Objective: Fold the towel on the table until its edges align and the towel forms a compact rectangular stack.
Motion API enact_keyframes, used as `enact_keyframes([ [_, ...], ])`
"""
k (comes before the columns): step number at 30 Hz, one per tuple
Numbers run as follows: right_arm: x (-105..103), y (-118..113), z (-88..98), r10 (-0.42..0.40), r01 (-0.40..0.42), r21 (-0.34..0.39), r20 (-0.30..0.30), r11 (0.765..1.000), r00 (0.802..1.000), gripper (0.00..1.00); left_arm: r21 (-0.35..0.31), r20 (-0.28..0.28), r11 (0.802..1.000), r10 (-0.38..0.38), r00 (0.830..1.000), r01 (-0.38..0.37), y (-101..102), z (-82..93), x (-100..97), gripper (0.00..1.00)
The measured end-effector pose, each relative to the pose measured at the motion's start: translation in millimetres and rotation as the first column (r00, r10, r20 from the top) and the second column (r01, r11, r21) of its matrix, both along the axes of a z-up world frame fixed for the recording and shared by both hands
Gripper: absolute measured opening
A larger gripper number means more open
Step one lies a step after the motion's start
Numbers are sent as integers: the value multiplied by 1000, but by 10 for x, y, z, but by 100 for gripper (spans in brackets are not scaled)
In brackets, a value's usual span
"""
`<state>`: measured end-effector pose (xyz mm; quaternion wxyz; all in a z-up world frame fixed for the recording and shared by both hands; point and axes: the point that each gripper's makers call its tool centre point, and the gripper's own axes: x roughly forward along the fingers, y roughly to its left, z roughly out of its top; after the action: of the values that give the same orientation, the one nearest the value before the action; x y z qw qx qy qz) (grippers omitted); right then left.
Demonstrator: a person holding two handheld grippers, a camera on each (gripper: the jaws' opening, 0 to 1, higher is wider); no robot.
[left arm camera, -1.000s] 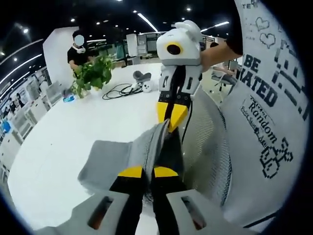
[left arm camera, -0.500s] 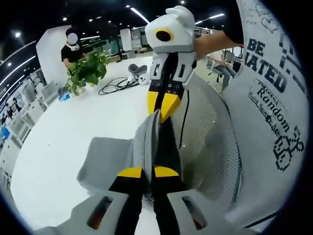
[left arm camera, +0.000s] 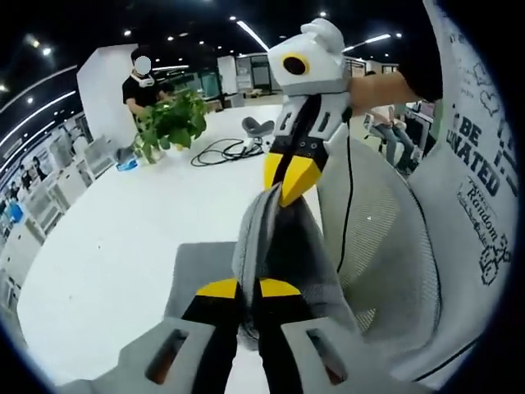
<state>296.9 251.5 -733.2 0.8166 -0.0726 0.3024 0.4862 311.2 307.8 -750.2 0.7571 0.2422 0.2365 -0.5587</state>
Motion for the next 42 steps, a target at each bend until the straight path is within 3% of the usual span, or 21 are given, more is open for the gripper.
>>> enact_keyframes([
  [6,231,4,-28,-37,37,1,-40,999,999,3,-18,-17,999,38,999,-38,9,-47,261,7],
  [9,343,7,-42,-74,78,32,-98,996,992,3,-29,-29,998,50,998,-50,17,-69,351,8],
  [13,499,35,-97,-80,82,15,-110,997,991,3,-36,-44,997,67,997,-69,34,-119,466,8],
  [30,1078,23,-609,-123,107,-91,-197,990,973,4,-4,-165,989,146,975,-149,63,-781,969,9],
  [34,1195,7,-742,-127,101,-126,-215,987,968,4,10,-204,981,193,960,-195,113,-952,1056,12],
  [42,1415,53,-1065,-141,100,-177,-233,979,962,4,-12,-314,944,310,897,-330,221,-1235,1152,13],
])
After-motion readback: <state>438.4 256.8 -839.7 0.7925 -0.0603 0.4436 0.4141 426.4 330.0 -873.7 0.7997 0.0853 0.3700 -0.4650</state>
